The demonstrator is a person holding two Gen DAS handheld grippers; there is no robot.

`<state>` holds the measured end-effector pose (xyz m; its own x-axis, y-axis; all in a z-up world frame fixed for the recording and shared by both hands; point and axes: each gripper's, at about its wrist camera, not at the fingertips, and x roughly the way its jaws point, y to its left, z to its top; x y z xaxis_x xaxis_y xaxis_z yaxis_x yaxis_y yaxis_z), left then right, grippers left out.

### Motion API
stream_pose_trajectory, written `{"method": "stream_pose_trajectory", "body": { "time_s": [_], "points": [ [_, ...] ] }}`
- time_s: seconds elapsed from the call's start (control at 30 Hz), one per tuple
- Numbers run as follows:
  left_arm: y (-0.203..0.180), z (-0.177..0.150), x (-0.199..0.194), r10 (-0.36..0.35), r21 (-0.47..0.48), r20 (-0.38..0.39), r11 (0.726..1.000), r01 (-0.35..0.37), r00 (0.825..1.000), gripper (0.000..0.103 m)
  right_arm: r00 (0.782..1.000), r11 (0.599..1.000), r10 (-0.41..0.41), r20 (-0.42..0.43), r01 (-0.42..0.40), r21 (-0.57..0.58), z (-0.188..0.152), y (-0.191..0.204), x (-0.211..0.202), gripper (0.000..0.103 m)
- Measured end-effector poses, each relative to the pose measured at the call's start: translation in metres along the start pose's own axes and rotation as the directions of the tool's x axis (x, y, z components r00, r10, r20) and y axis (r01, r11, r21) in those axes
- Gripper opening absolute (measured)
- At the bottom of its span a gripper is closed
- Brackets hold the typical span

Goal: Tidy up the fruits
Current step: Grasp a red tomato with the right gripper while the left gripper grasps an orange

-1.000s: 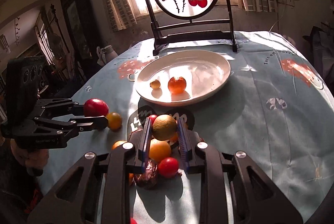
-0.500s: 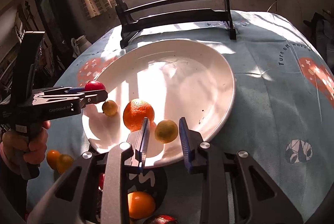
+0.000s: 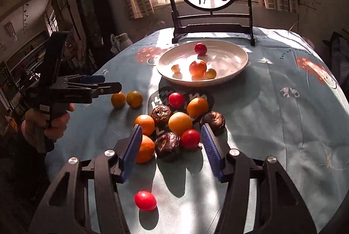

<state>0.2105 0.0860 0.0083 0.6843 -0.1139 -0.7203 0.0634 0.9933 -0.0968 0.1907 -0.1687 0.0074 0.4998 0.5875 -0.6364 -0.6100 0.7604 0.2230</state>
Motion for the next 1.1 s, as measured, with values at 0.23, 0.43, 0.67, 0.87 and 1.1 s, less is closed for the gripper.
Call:
{"method": "stream_pose_trajectory", "body": {
  "time_s": [0.23, 0.43, 0.67, 0.87, 1.1],
  "points": [
    [-0.021, -0.069, -0.015, -0.084, -0.009, 0.006, 0.996, 0.084, 0.996, 0.097, 0.998, 0.996, -0.007, -0.060, 0.001, -0.090, -0.065, 0.048, 0.006, 0.057],
    [-0.027, -0.080, -0.014, -0.096, 0.026, 0.003, 0.995, 0.096, 0.995, 0.097, 0.992, 0.990, -0.081, -0.097, 0.068, -0.127, -0.072, 0.051, 0.018, 0.044],
    [-0.040, -0.080, -0.013, -0.119, 0.094, -0.005, 0.988, 0.119, 0.993, 0.096, 0.990, 0.996, -0.086, -0.113, 0.081, -0.048, -0.072, 0.036, 0.021, 0.027],
    [-0.072, -0.073, -0.007, -0.161, 0.188, -0.016, 0.969, 0.161, 0.987, 0.089, 0.996, 0.995, -0.057, -0.069, 0.062, 0.077, -0.071, 0.017, 0.012, 0.027],
    [-0.088, -0.061, 0.020, -0.149, 0.201, -0.097, 0.966, 0.166, 0.984, 0.063, 0.998, 0.996, -0.034, -0.047, 0.038, 0.078, -0.072, 0.018, 0.007, 0.027]
  ]
}}
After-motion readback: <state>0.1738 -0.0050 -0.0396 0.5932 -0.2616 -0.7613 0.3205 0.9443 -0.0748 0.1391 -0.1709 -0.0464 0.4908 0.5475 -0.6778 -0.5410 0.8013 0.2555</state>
